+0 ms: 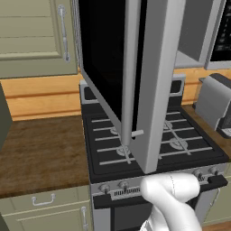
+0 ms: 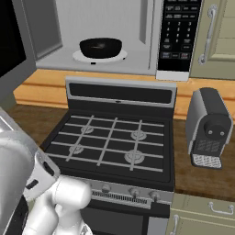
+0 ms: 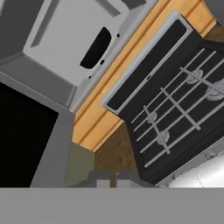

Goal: Open the microwave, place the bowl with waffle inside the microwave, then close the microwave door and turn it on.

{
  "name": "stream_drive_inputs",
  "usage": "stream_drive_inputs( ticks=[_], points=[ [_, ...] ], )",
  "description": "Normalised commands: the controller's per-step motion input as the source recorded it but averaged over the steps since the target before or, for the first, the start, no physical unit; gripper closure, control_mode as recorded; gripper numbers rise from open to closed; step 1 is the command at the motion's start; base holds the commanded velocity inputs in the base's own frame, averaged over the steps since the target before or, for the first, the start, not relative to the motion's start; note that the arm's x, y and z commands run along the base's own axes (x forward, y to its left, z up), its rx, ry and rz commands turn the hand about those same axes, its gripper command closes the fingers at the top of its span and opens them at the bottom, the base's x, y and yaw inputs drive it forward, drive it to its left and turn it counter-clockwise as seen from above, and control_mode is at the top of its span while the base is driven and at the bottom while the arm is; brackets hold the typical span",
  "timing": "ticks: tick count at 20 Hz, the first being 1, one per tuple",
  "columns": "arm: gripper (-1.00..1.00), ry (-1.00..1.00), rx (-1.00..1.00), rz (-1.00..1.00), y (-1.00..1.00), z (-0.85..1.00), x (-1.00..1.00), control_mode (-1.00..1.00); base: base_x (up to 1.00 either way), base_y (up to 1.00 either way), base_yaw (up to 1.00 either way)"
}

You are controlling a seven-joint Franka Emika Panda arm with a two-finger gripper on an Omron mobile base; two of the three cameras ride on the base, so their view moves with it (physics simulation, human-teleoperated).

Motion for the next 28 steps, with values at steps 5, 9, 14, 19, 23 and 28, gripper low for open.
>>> stream_drive_inputs(
  ticks=[5,9,14,19,23,28],
  points=[
    [1.0,-0.15,-0.03,-0.16,0.82,-0.2,-0.13,-1.0,0.0,0.0,0.0],
    [1.0,-0.22,0.0,-0.25,0.49,0.0,-0.07,-1.0,0.0,0.0,0.0],
    [1.0,-0.08,0.0,-0.22,0.48,0.0,-0.24,-1.0,0.0,0.0,0.0],
    [1.0,-0.17,0.0,-0.14,0.38,0.0,-0.47,-1.0,0.0,0.0,0.0],
    [1.0,-0.2,0.0,-0.15,0.49,0.0,-0.23,-1.0,0.0,0.0,0.0],
    [1.0,-0.12,-0.01,-0.17,0.65,0.0,-0.02,-1.0,0.0,0.0,0.0]
  ],
)
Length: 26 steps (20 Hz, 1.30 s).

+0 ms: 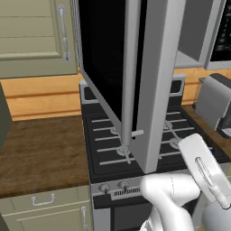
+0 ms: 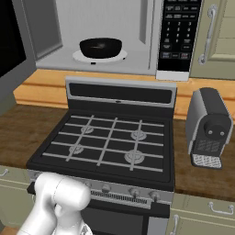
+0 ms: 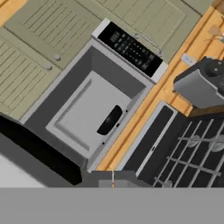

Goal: Open the microwave, place the bowl with waffle inside the microwave, then close the microwave door and turn it on.

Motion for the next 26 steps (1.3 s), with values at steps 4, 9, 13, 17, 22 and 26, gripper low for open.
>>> stream_drive_inputs(
  ticks=[4,9,13,17,22,26],
  points=[
    [1.0,-0.01,-0.07,-0.31,0.6,-0.08,0.0,-1.0,0.0,0.0,0.0],
    [1.0,-0.01,-0.19,-0.35,0.83,-0.36,0.18,-1.0,0.0,0.0,0.0],
    [1.0,-0.03,-0.19,-0.27,0.81,-0.36,0.46,-1.0,0.0,0.0,0.0],
    [1.0,0.05,-0.18,-0.25,0.72,-0.22,0.95,-1.0,0.0,0.0,0.0],
    [1.0,0.07,-0.25,-0.26,0.7,-0.46,1.0,-1.0,0.0,0.0,0.0],
    [1.0,0.01,-0.26,-0.25,0.38,-0.56,0.92,-1.0,0.0,0.0,0.0]
  ],
)
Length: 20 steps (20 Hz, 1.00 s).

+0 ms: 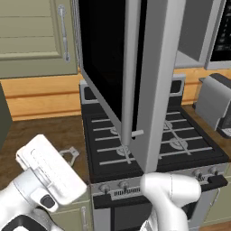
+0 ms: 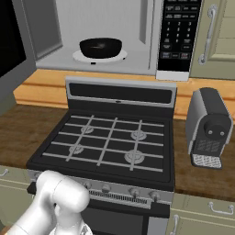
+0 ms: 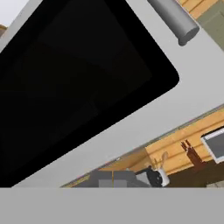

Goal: Open the microwave, place the bowl with waffle inside the microwave, then close the microwave door and turn it on.

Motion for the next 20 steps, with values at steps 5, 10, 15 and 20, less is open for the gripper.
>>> stream_drive_inputs(
  ticks=[5,10,15,20],
  points=[
    [1.0,-0.02,-0.06,-0.16,-0.5,0.06,0.24,-1.0,0.0,0.0,0.0],
    [1.0,-0.02,0.01,-0.09,-0.9,0.53,0.0,-1.0,0.0,0.0,0.0],
    [1.0,0.03,0.01,-0.03,-0.99,0.49,0.04,-1.0,0.0,0.0,0.0],
    [1.0,0.13,0.0,0.0,-1.0,0.31,0.14,-1.0,0.0,0.0,0.0]
  ],
)
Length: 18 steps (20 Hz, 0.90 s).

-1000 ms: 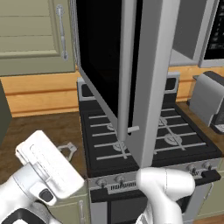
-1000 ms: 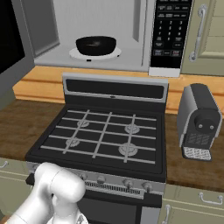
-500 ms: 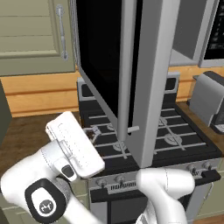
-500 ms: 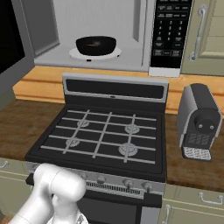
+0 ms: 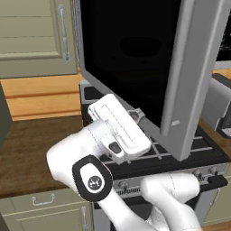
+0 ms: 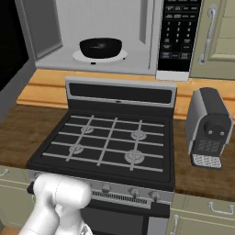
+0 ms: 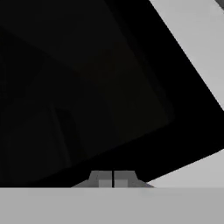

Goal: Open the microwave, place the bowl with waffle inside the microwave, then close the microwave door and turn it on.

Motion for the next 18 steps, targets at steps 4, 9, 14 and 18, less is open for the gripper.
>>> stream_drive_inputs(
  ticks=[4,9,14,18],
  points=[
    [1.0,0.09,0.01,0.06,-1.0,0.39,0.4,-1.0,0.0,0.0,0.0],
    [1.0,0.08,0.08,0.23,-0.65,0.47,0.93,-1.0,0.0,0.0,0.0],
    [1.0,0.09,0.16,0.33,-0.42,0.67,0.92,-1.0,0.0,0.0,0.0],
    [1.0,0.18,0.18,0.39,-0.2,0.64,0.81,-1.0,0.0,0.0,0.0]
  ],
)
